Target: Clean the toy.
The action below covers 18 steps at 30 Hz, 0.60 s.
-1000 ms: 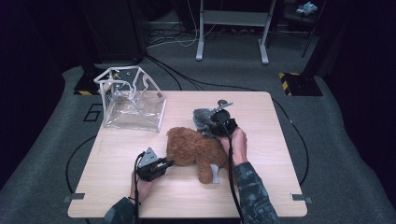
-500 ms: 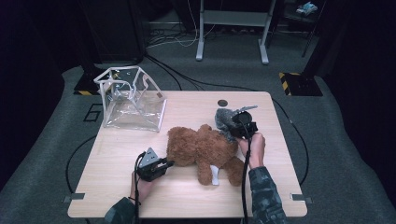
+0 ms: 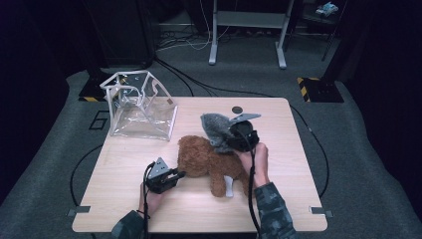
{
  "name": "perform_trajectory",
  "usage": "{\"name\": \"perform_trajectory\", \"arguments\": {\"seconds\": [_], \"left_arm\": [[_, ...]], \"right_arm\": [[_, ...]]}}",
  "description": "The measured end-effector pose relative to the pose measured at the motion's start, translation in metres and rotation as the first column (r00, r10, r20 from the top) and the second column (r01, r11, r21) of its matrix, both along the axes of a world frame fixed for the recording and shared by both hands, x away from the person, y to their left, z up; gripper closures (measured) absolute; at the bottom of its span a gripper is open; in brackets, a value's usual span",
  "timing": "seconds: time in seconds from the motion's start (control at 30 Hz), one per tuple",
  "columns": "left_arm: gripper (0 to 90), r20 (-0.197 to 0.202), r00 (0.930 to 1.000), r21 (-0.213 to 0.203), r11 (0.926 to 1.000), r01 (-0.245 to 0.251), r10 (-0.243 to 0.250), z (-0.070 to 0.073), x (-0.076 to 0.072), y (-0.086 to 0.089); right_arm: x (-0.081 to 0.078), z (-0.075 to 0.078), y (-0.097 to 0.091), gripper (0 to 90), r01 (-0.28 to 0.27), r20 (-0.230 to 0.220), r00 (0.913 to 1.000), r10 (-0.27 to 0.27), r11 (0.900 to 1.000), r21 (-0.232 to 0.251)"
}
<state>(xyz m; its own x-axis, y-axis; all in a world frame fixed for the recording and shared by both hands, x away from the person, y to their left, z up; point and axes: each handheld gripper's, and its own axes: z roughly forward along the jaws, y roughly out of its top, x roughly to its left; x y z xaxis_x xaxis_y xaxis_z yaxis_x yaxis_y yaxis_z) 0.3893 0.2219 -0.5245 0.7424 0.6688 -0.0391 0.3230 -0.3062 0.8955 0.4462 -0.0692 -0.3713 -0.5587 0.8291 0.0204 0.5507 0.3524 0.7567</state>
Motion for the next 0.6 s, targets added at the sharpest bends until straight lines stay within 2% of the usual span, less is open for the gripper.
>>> {"name": "perform_trajectory", "arguments": {"seconds": [0.13, 0.23, 0.4, 0.6], "left_arm": [[76.4, 0.001, 1.0, 0.0, 1.0, -0.003, 0.003, 0.0, 0.0, 0.0], [76.5, 0.0, 1.0, 0.002, 1.0, -0.002, 0.002, 0.0, 0.0, 0.0], [76.5, 0.002, 1.0, 0.006, 1.0, 0.001, -0.001, 0.0, 0.0, 0.0], [76.5, 0.001, 1.0, 0.006, 1.0, 0.001, -0.001, 0.0, 0.0, 0.0]], "right_arm": [[-0.006, -0.019, 0.027, 77.1, -0.076, -0.033, 0.9966, 0.075, 0.9969, -0.022], [-0.006, -0.031, 0.035, 77.1, -0.086, -0.048, 0.9953, 0.084, 0.9958, -0.032], [-0.007, -0.037, 0.032, 77.3, -0.078, -0.059, 0.9953, 0.077, 0.9965, -0.028], [-0.014, -0.038, 0.021, 77.4, -0.057, -0.042, 0.9976, 0.054, 0.9957, -0.073]]}}
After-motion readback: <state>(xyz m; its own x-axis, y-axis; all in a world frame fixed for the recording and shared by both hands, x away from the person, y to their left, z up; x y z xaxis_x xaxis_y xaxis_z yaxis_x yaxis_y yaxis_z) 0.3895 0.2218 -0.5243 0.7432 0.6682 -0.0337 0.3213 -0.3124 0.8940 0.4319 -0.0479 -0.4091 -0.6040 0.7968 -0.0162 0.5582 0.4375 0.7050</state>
